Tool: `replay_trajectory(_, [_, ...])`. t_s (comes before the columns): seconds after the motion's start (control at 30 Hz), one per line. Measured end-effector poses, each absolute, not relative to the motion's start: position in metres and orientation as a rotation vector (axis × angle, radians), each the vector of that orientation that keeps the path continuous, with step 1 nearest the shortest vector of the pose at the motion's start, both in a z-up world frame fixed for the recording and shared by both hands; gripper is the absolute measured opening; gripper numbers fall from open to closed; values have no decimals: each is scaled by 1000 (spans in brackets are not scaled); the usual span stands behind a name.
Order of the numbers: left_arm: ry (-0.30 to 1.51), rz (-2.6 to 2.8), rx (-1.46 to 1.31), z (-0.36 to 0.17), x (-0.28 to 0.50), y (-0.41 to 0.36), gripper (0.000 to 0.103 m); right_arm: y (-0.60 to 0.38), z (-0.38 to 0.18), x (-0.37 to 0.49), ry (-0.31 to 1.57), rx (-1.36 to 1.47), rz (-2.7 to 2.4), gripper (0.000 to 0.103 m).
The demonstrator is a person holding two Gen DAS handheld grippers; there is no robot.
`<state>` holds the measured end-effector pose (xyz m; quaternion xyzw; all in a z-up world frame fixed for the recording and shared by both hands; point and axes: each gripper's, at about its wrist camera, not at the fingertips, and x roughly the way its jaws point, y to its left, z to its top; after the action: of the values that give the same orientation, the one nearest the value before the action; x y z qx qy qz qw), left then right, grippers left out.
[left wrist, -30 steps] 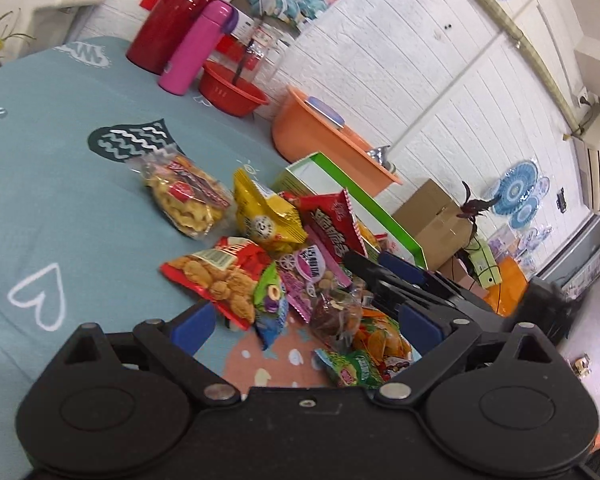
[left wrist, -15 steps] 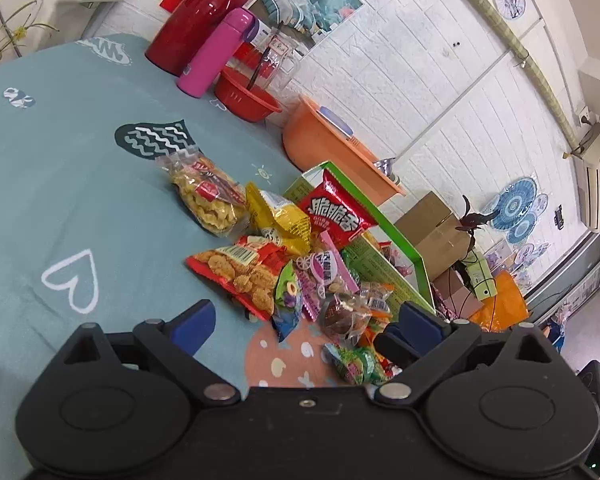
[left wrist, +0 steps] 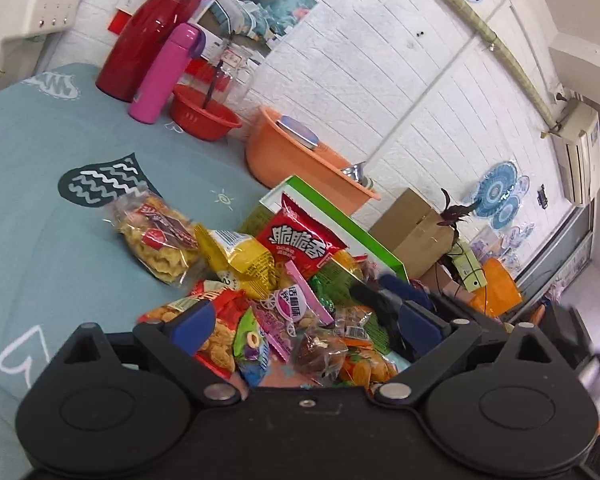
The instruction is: Organize snacks
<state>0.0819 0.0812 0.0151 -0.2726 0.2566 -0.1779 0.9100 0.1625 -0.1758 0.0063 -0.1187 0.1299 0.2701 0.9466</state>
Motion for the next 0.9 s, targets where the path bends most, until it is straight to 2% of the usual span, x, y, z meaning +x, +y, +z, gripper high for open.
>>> replay_trajectory(0.23, [600, -299, -616, -9, 80, 101, 103, -162, -2, 237, 325, -267, 503, 78])
replay_trajectory(0.27, [604, -284, -625, -11, 80, 106, 103, -161, -5, 242, 357, -271, 513, 43])
replay_trajectory(0.3, [607, -269, -635, -12, 79, 110, 103, -160, -8, 243, 382, -265, 528, 25])
replay_trajectory(0.37, [601, -256, -645, -12, 77, 116, 103, -162, -5, 233, 380, -235, 547, 13])
replay_trajectory(0.67, [545, -281, -656, 2, 48, 117, 103, -166, 25, 122, 213, -301, 673, 9])
replay_trajectory(0.8, [528, -287, -636, 7, 31, 115, 103, -161, 12, 68, 223, -380, 796, 10])
replay_trajectory(0.9, [549, -290, -618, 5, 24, 111, 103, -162, -11, 42, 311, -398, 872, 11])
